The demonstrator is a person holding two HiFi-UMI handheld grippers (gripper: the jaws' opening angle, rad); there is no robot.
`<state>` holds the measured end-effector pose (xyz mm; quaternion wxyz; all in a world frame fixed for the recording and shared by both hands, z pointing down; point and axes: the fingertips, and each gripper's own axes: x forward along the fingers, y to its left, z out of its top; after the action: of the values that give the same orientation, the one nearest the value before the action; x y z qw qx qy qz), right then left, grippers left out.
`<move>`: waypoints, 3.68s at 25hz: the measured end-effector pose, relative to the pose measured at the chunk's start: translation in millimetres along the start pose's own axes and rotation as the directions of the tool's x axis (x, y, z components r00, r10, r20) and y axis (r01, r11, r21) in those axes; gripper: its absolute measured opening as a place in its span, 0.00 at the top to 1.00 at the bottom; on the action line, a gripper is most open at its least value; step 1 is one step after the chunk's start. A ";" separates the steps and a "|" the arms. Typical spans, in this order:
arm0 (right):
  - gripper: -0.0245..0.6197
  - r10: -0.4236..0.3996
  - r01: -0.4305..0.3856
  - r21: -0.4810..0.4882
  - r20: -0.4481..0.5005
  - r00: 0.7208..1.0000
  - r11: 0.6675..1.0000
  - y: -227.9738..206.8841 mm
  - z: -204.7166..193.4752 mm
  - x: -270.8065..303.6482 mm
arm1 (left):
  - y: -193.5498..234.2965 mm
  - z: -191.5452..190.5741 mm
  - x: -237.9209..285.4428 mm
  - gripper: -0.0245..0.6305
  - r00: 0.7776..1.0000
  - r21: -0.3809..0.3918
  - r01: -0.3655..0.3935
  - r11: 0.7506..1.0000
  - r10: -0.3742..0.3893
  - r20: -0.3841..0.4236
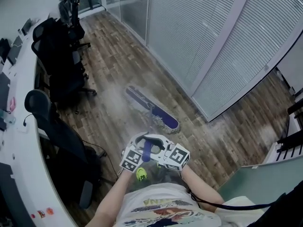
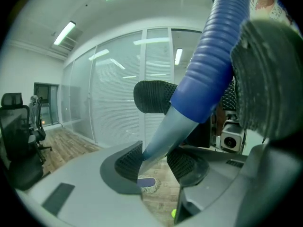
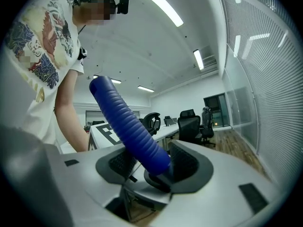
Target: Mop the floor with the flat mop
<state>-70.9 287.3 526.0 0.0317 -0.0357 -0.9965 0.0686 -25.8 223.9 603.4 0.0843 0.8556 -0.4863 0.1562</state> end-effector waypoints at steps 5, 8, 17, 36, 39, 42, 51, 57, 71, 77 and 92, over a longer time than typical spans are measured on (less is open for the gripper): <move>0.64 0.068 -0.068 0.006 -0.003 0.998 0.998 30.7 -1.2 -13.8 | -22.2 -4.5 -17.7 0.75 0.998 -0.010 -0.067 0.998 0.067 -0.020; 0.64 0.121 -0.121 0.009 -0.006 0.993 0.993 50.3 -0.8 -26.0 | -42.3 -3.1 -26.7 0.76 0.995 -0.029 -0.103 0.994 0.102 -0.022; 0.63 0.325 -0.325 0.016 -0.018 0.946 0.946 121.6 -6.0 -127.9 | -151.1 3.7 -33.3 0.77 0.955 -0.086 -0.295 0.952 0.290 -0.066; 0.63 0.424 -0.424 -0.006 0.018 0.905 0.905 160.9 -13.0 -200.5 | -226.7 11.3 -25.6 0.77 0.963 0.006 -0.269 0.963 0.269 0.007; 0.63 0.410 -0.410 0.000 0.046 0.911 0.912 146.2 -5.6 -201.7 | -221.1 20.4 -14.3 0.77 0.975 0.059 -0.221 0.974 0.219 0.035; 0.63 0.415 -0.416 0.003 0.063 0.908 0.909 133.2 1.6 -202.6 | -214.6 27.0 -5.0 0.77 0.980 0.088 -0.194 0.977 0.190 0.057; 0.62 0.450 -0.450 0.008 0.025 0.893 0.893 88.6 -13.8 -154.2 | -149.1 6.8 12.3 0.77 0.979 0.055 -0.202 0.978 0.201 0.032; 0.62 0.378 -0.383 0.030 0.108 0.920 0.923 4.8 21.7 -100.8 | -58.2 35.8 39.5 0.77 0.985 0.086 -0.161 0.983 0.155 0.077; 0.62 0.347 -0.353 0.033 0.119 0.930 0.935 -110.9 50.4 8.8 | 96.4 50.9 70.3 0.77 0.994 0.093 -0.095 0.991 0.090 0.058; 0.62 0.389 -0.393 0.019 0.103 0.915 0.919 -160.8 55.2 45.5 | 159.1 54.2 91.1 0.77 0.990 0.075 -0.136 0.988 0.133 0.041; 0.62 0.495 -0.498 0.016 0.088 0.865 0.867 -414.3 99.6 126.8 | 383.3 112.1 240.9 0.76 0.968 0.014 -0.251 0.968 0.251 0.011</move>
<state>-231.6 -125.8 492.5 -0.0264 -0.2874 -0.9527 0.0950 -218.9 -200.0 579.5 0.0551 0.7886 -0.5897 0.1655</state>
